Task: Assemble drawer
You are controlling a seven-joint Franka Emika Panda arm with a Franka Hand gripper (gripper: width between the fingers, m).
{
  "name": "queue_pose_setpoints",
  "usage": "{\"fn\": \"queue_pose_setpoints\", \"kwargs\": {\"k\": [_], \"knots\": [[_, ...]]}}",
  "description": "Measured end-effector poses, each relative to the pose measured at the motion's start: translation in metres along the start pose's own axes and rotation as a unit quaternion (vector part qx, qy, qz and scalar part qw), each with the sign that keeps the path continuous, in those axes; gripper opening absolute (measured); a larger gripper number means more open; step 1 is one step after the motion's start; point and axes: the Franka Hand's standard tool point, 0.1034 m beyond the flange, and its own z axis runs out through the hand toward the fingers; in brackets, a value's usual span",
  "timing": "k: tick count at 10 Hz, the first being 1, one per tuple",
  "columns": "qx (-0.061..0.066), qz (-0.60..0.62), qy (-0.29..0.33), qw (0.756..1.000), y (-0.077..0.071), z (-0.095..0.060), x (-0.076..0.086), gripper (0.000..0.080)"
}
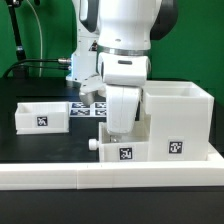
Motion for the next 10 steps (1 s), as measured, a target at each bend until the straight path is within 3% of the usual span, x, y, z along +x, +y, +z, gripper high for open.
{"fn": "queue_pose_setpoints", "kwargs": {"k": [1,2,3,5,7,9,10], "knots": [[-0.001,0.000,-0.001,1.000,0.001,-0.004,0.000,0.0438],[0.003,0.001,-0.004,1.000,0.002,-0.012,-0.002,0.0593],[0.006,0.002,-0.007,1.000,0.004,-0.022,-0.004,0.0635],[0.014,0.001,-0.015,1.000,0.006,-0.039,-0.017,0.0647],[0.012,-0.015,-0.017,1.000,0.008,-0.049,-0.037,0.0647],[0.018,-0.028,-0.018,0.999,0.007,-0.048,-0.059,0.0649],[0.018,-0.025,-0.017,0.999,0.007,-0.048,-0.056,0.0649]]}}
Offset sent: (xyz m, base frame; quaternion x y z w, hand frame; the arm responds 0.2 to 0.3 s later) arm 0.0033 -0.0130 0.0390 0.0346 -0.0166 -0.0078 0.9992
